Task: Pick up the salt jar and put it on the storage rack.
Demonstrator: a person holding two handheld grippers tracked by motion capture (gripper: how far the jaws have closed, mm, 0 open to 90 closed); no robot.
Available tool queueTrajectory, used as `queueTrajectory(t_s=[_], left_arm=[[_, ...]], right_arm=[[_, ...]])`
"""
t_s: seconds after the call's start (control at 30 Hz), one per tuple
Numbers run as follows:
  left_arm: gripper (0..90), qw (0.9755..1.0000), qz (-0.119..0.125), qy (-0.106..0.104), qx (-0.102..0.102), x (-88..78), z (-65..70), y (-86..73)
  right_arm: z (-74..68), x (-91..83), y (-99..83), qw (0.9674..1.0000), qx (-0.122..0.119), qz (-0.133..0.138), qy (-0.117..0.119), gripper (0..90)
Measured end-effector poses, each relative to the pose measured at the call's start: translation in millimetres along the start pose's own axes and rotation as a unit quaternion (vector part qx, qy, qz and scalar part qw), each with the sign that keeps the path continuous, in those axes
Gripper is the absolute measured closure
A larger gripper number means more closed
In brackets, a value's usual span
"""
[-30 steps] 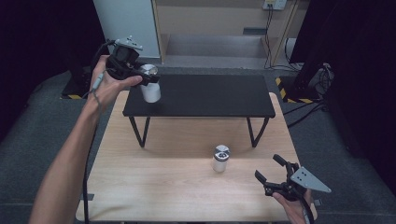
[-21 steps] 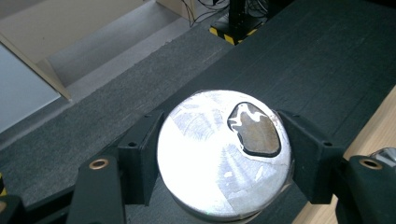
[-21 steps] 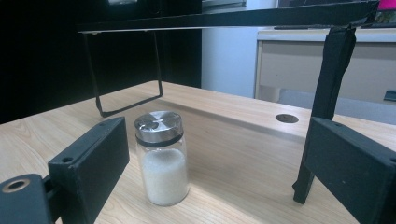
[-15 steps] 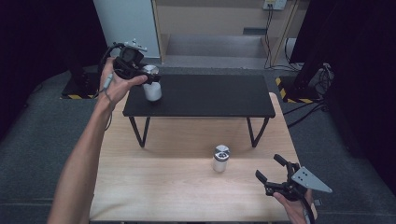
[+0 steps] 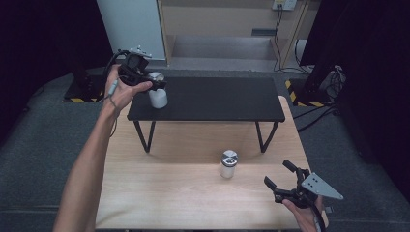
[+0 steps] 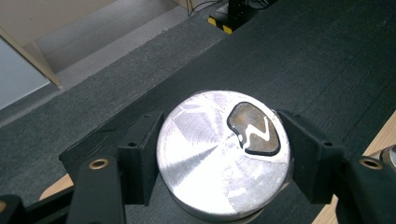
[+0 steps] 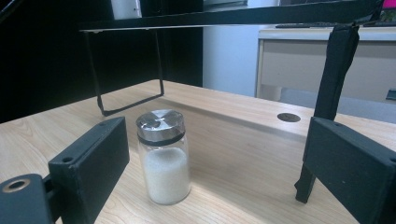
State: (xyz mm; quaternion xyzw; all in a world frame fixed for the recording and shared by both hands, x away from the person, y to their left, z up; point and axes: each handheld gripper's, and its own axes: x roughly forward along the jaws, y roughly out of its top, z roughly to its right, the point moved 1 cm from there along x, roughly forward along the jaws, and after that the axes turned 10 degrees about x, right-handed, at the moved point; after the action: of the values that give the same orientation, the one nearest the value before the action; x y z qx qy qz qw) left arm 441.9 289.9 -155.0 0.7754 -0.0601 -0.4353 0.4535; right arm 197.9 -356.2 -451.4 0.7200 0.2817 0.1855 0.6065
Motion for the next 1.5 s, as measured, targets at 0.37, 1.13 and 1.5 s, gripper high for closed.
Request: queueTrajectory(t_s=[0.37,1.13,1.5], left_arm=[[8.7,0.9986,0.045,0.012,-0.026,-22.2,5.4,-8.9],[7.4,0.9931,0.117,-0.006,0.0,-87.2,48.2,-55.3],[6.3,0.9893,0.144,-0.02,0.013,-97.3,78.1,-86.6]], right_arm=[[-0.6,-1.3,0.3,1.0,0.001,0.003,0.001,6.9],[-3.9,0.8,1.4,0.9999,-0.004,0.003,0.009,7.0],[-5.1,1.7,1.2,1.0,-0.004,0.002,0.009,7.0]])
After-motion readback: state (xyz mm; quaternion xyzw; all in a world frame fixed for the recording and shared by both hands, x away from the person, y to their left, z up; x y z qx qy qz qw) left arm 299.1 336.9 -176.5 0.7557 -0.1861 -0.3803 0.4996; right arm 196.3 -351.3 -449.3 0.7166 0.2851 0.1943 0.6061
